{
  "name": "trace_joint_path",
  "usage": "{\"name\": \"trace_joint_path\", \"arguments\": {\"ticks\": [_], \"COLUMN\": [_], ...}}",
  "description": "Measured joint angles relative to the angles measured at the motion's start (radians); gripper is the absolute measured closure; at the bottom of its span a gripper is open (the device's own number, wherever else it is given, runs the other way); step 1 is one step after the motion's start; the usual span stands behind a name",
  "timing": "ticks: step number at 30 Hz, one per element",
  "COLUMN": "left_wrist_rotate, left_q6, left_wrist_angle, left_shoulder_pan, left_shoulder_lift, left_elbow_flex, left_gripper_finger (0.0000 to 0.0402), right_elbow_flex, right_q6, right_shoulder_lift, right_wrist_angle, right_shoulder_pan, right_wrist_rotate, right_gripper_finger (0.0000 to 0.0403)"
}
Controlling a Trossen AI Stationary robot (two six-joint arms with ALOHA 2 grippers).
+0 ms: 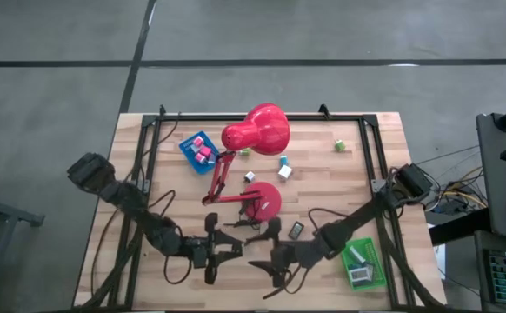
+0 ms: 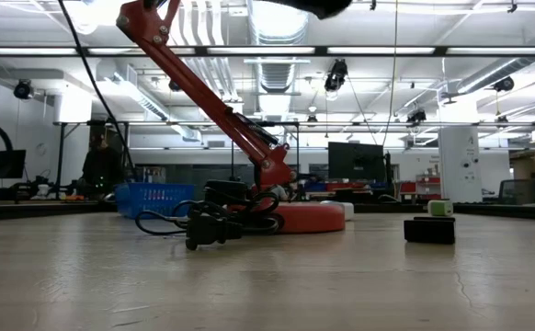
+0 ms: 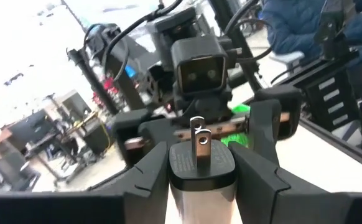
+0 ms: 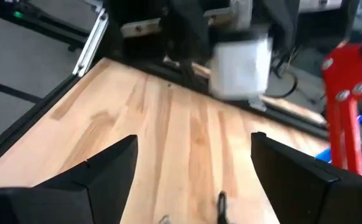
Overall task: Pick & Place Office items
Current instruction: Put the bottom white black charger adapter into the blue bin
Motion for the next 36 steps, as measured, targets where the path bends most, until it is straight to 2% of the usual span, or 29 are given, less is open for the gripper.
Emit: {"name": "trace_joint_path", "arguments": {"ticks": [5, 9, 13, 22, 28, 36], "left_wrist_rotate": [-0.124, -0.199, -0.217, -0.361, -0.463, -0.439], "left_q6": [-0.08, -0.206, -0.381, -0.658, -0.728, -0.748], "left_wrist_angle": [-0.088, -0.177, -0.22, -0.223, -0.223, -0.236], "left_shoulder_pan": [-0.073, -0.112, -0.114, -0.102, -0.021, 0.212], "left_shoulder_lift": [-0.076, -0.147, -0.216, -0.32, -0.355, -0.367], "left_elbow_flex": [-0.054, -0.116, -0.211, -0.439, -0.513, -0.546], "left_gripper_finger": [0.0268, 0.0268, 0.0268, 0.0268, 0.0268, 0.0268], "right_elbow_flex": [-0.027, -0.053, -0.072, -0.075, -0.075, -0.075], "right_q6": [0.049, 0.084, 0.117, 0.118, 0.116, 0.108], "right_shoulder_lift": [0.0, 0.0, 0.0, 0.0, 0.0, -0.001], "right_wrist_angle": [-0.011, -0.005, -0.005, -0.003, -0.004, -0.004], "right_shoulder_pan": [0.021, 0.034, 0.044, 0.08, 0.084, 0.098], "right_wrist_rotate": [0.001, 0.002, 0.003, 0.028, 0.032, 0.048], "right_gripper_finger": [0.011, 0.0113, 0.0113, 0.0125, 0.0129, 0.0136]}}
